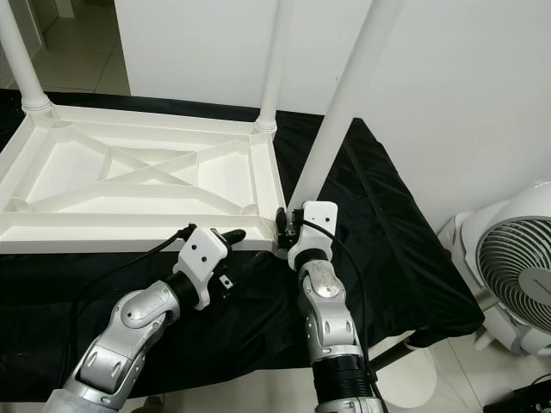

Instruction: Building children table

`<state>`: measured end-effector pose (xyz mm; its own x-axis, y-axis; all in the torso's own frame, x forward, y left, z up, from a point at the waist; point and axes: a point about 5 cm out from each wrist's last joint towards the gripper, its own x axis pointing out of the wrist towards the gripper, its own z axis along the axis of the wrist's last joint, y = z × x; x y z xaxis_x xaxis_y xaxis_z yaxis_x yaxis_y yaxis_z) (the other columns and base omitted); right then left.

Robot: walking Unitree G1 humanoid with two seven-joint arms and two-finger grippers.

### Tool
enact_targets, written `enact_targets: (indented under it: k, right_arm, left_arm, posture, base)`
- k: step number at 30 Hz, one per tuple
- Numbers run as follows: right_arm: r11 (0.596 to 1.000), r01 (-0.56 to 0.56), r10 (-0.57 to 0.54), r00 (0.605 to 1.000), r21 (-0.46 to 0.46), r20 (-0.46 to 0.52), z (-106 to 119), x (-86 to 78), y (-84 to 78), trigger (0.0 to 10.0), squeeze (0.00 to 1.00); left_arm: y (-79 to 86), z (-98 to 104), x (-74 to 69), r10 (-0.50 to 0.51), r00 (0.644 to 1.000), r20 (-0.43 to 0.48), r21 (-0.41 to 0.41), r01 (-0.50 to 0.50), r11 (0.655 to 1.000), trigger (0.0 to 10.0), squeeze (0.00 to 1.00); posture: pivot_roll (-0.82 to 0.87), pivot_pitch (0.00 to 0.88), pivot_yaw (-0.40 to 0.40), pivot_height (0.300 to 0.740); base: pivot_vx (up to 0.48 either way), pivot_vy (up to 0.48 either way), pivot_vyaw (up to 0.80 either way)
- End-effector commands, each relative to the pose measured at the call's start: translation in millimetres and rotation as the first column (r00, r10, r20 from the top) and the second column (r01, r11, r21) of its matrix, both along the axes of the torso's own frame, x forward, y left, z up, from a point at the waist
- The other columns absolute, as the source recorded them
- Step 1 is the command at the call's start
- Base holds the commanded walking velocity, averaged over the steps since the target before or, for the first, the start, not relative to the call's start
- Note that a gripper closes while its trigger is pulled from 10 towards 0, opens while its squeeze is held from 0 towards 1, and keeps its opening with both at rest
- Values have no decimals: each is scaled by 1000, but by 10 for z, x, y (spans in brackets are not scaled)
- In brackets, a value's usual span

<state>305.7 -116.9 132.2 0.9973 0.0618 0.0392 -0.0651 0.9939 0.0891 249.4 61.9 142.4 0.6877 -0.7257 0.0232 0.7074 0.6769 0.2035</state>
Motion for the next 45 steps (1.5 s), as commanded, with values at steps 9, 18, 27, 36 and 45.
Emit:
enact_targets:
  k: [9,18,27,36,45]
  right_arm:
    - [970,-245,245,970,-7,-2,38,82,-43,10000,0]
    - [818,-554,553,832,-153,-52,35,247,-222,10000,0]
    - [641,-752,745,658,-153,-109,-51,239,-93,4078,0]
    - [584,-796,784,604,-161,-146,-144,261,-107,0,0]
    - [620,-773,763,634,-136,-129,-181,249,-128,10000,0]
  left_arm:
    - [-29,-3,-8,4,1000,-2,-4,-4,1000,10000,0]
    - [-21,10,2,3,1000,3,-2,-3,1000,10000,0]
    - [-10,29,3,9,1000,6,-4,-9,1000,10000,0]
    - [14,28,-11,25,1000,4,-5,-25,1000,10000,0]
    - [26,29,-6,29,1000,2,-7,-29,1000,10000,0]
  posture:
    - [162,0,-157,740]
    - [165,0,-153,740]
    - [183,0,-153,740]
    - [198,0,-161,740]
    - [191,0,-158,740]
  base:
    - [0,0,0]
    - [0,0,0]
    - [0,0,0]
    - [0,0,0]
    - [0,0,0]
